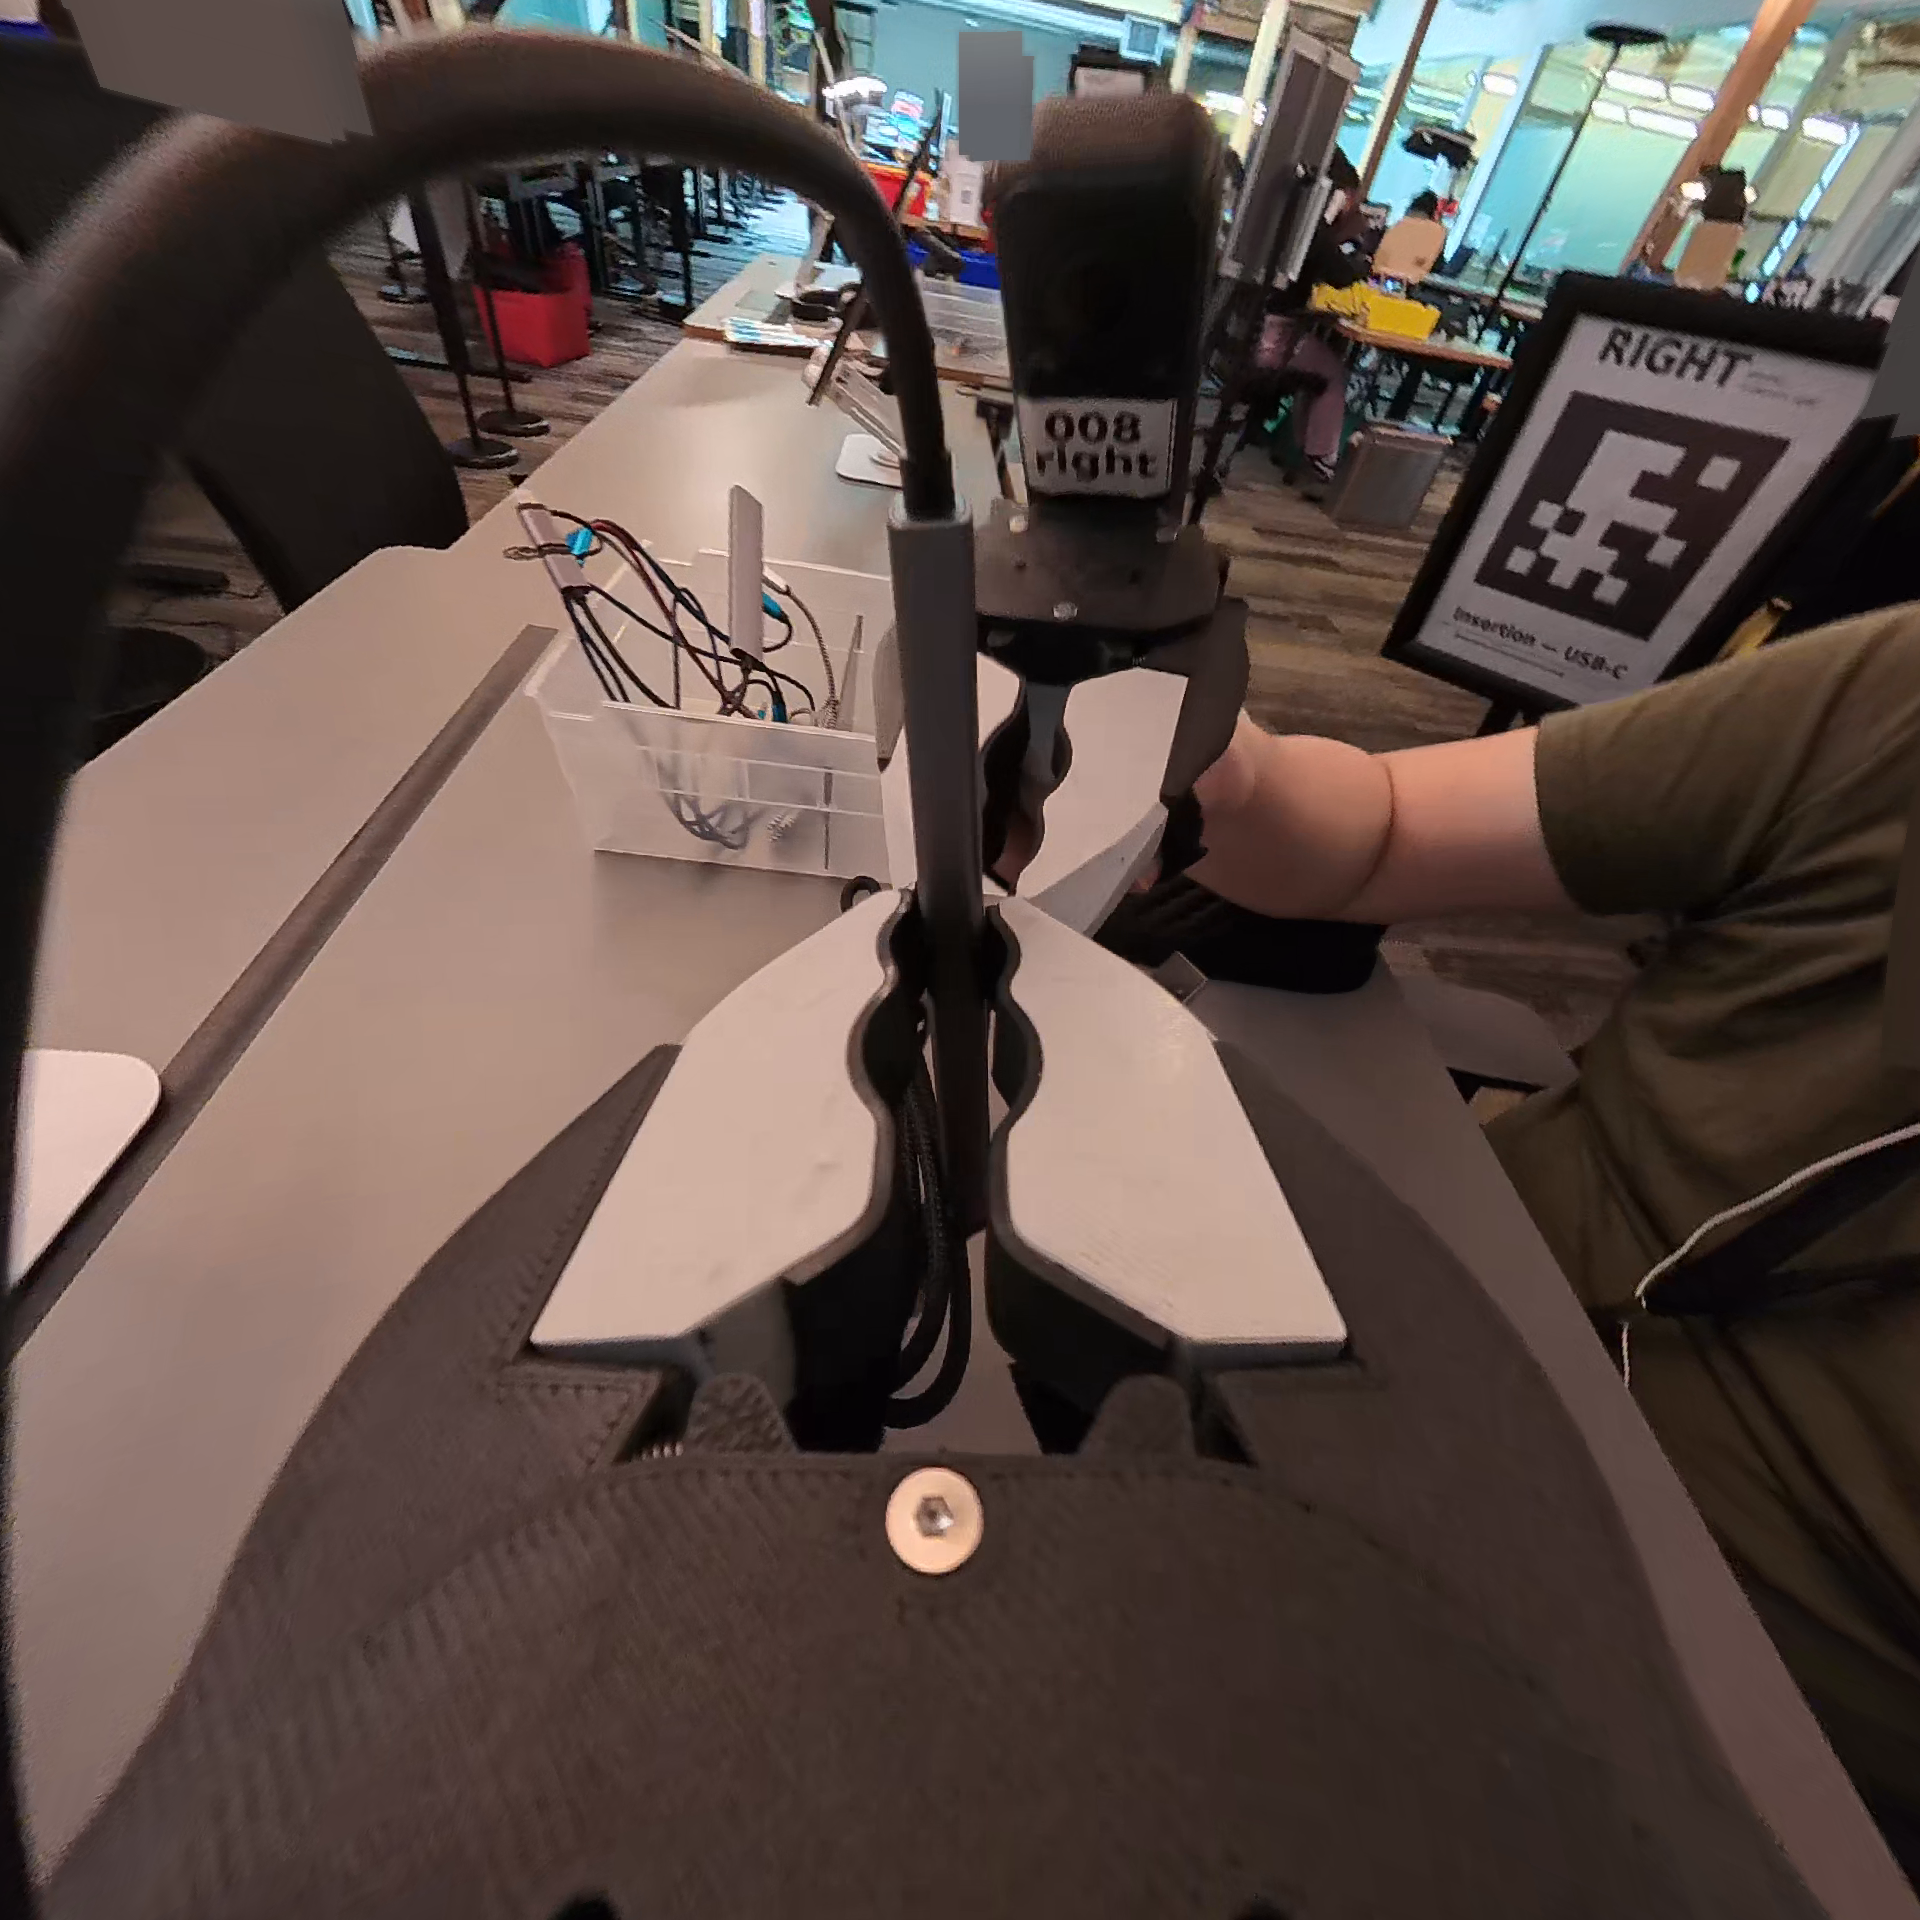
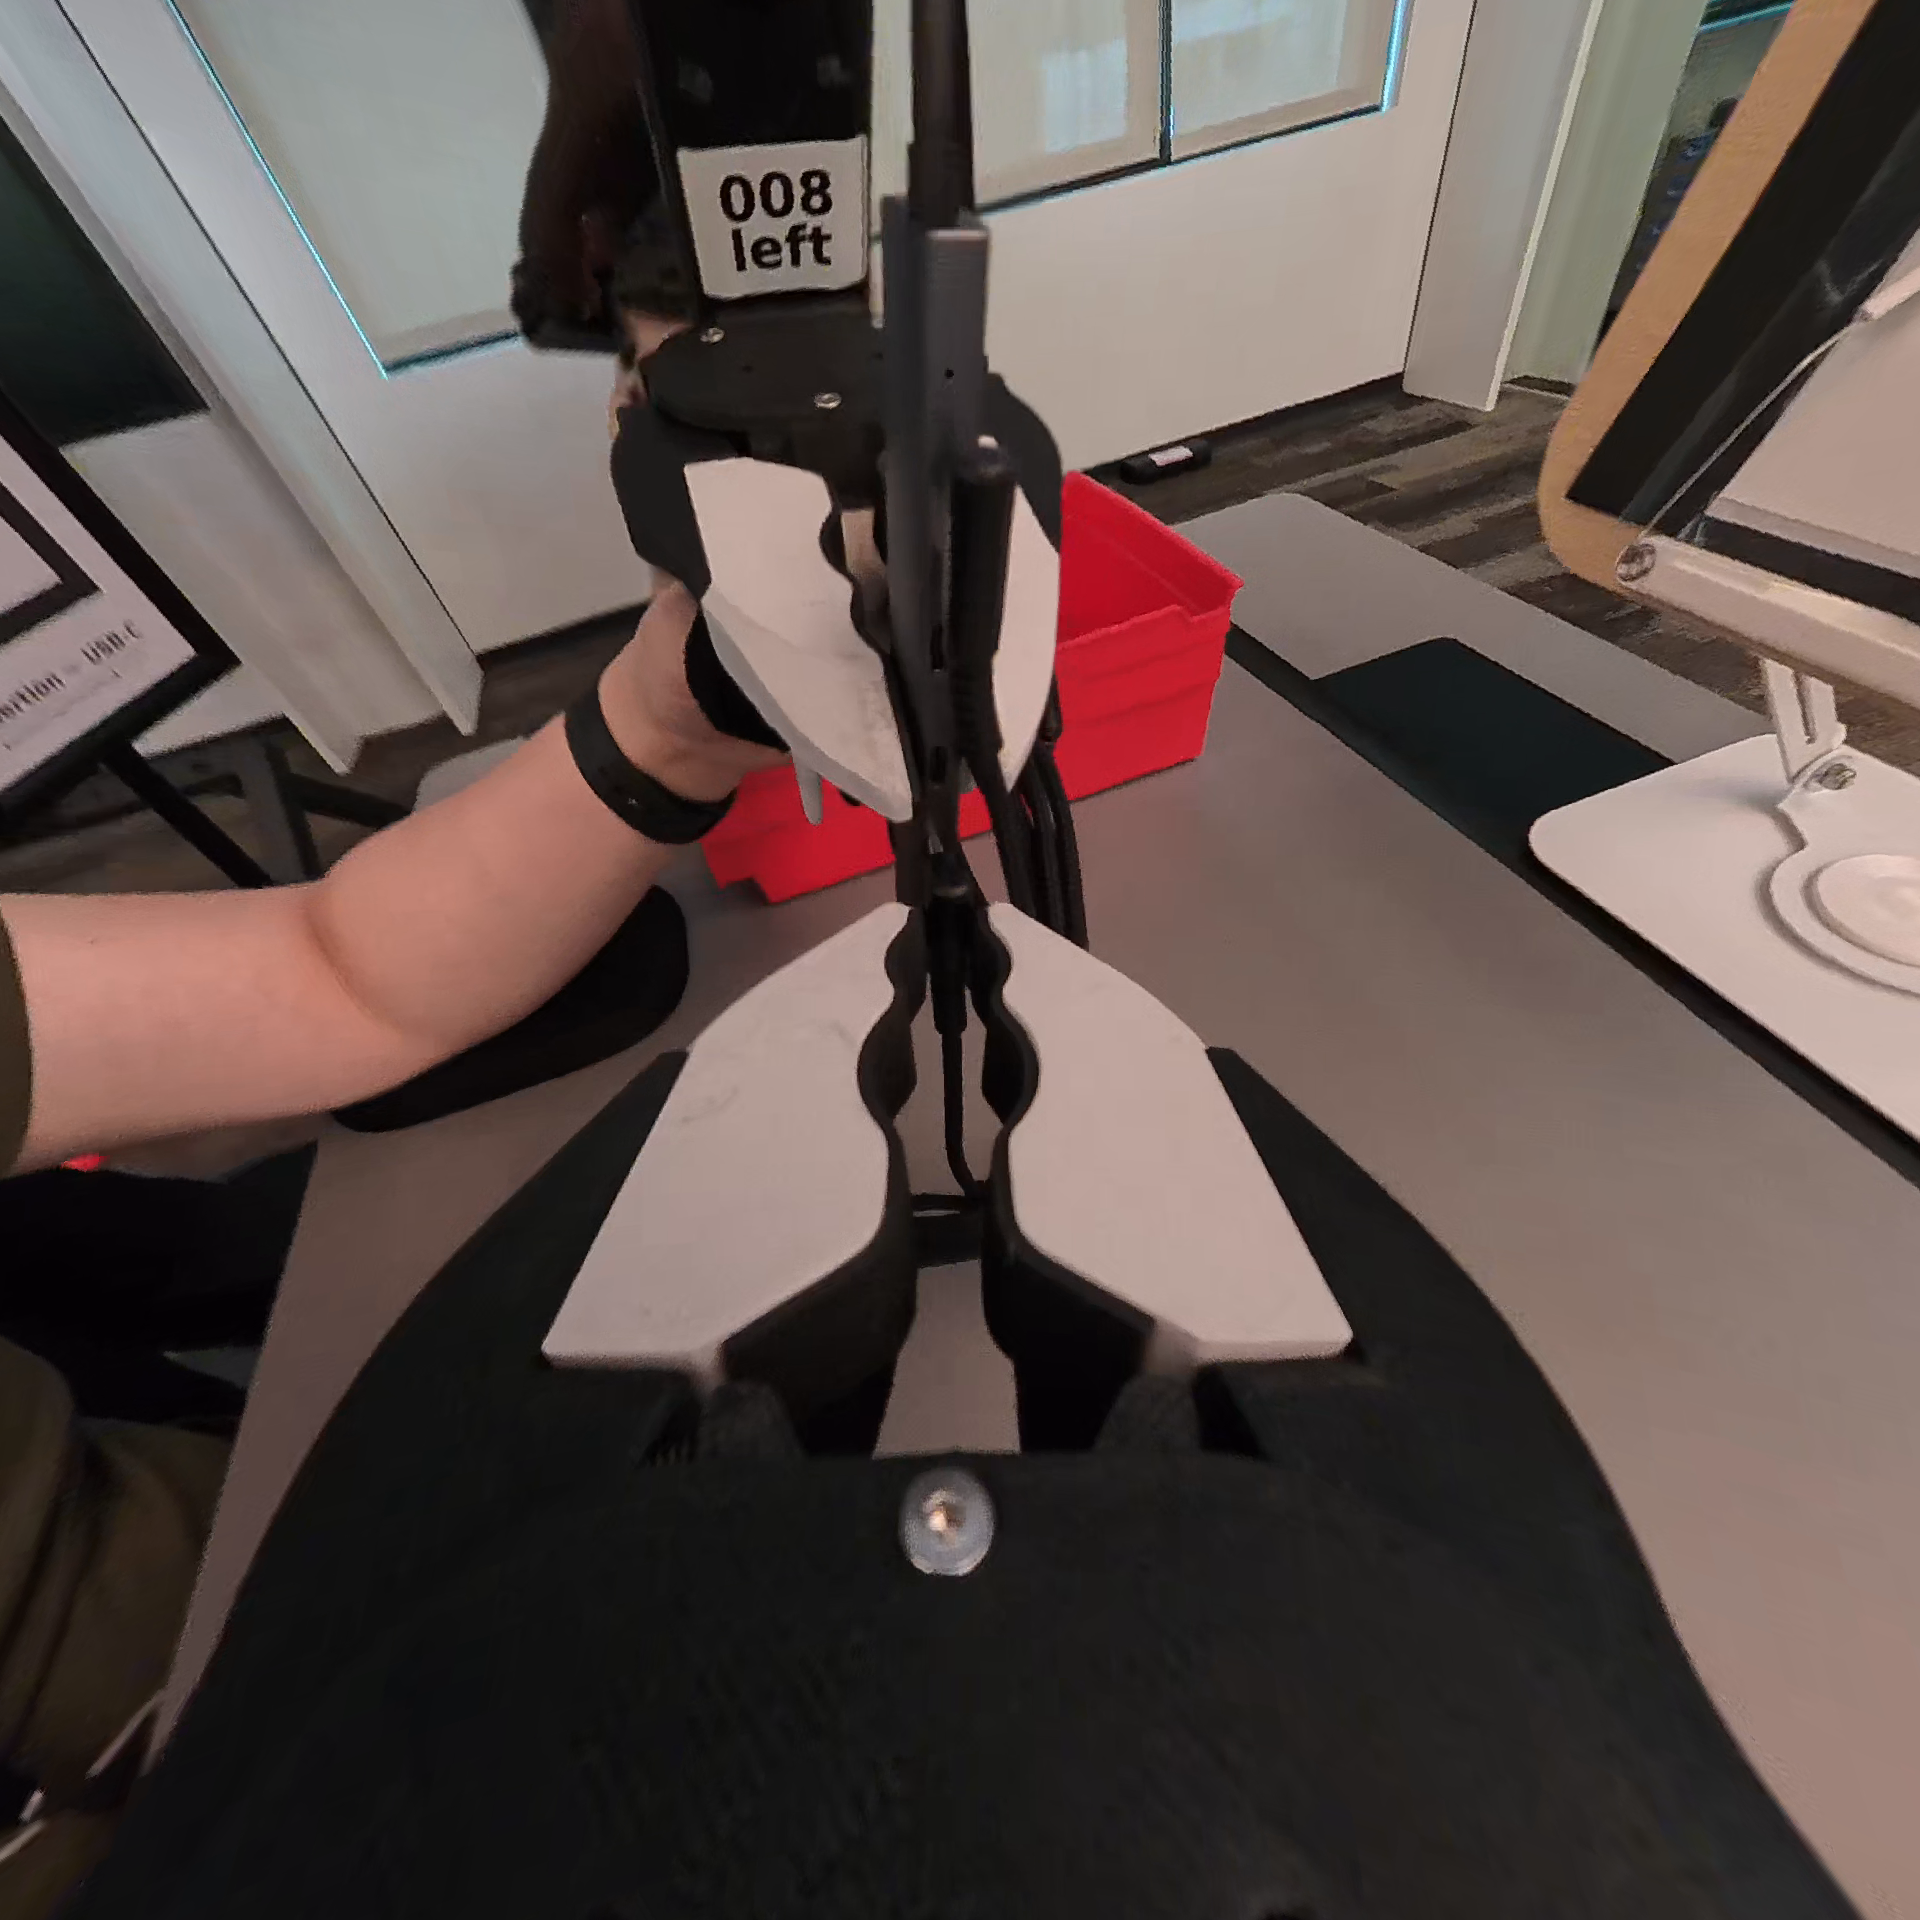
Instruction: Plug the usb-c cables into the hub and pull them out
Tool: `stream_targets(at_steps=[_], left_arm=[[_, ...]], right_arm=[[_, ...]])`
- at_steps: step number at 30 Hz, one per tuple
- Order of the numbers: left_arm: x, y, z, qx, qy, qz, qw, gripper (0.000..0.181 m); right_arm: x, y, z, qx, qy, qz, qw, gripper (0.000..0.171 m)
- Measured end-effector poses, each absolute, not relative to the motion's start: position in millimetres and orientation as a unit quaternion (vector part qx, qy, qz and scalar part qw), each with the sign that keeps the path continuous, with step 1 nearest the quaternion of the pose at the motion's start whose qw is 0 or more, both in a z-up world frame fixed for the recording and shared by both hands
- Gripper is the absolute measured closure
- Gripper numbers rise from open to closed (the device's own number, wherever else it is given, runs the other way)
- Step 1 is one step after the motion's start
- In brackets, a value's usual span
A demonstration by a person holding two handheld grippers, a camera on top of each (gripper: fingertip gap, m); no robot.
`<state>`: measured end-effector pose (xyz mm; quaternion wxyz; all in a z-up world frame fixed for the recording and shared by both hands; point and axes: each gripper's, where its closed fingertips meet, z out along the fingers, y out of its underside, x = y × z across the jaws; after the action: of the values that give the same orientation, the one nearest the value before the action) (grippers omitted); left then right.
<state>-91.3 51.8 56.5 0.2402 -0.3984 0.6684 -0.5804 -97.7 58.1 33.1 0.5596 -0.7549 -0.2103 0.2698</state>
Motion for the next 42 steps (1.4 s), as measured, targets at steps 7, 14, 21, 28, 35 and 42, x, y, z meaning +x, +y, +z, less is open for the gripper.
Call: stream_targets(at_steps=[7,14,21,28,35,42], left_arm=[[-86,53,60,-0.415,0.648,-0.593,0.237,0.172],[-85,52,62,-0.412,0.637,-0.610,0.227,0.171],[-80,58,60,-0.437,0.611,-0.627,0.209,0.171],[-85,57,56,-0.482,0.589,-0.635,0.131,0.159],[-96,53,32,-0.498,0.657,-0.548,0.139,0.164],[-106,50,17,-0.503,0.697,-0.495,0.124,0.170]], right_arm=[[-95,59,34,-0.746,-0.188,0.315,0.556,0.163],[-96,60,36,-0.730,-0.166,0.362,0.556,0.163],[-92,65,34,-0.694,-0.125,0.440,0.555,0.163],[-94,66,32,-0.663,-0.108,0.513,0.534,0.163],[-97,65,27,-0.666,-0.124,0.518,0.522,0.163],[-103,62,22,-0.690,-0.174,0.457,0.533,0.163]])
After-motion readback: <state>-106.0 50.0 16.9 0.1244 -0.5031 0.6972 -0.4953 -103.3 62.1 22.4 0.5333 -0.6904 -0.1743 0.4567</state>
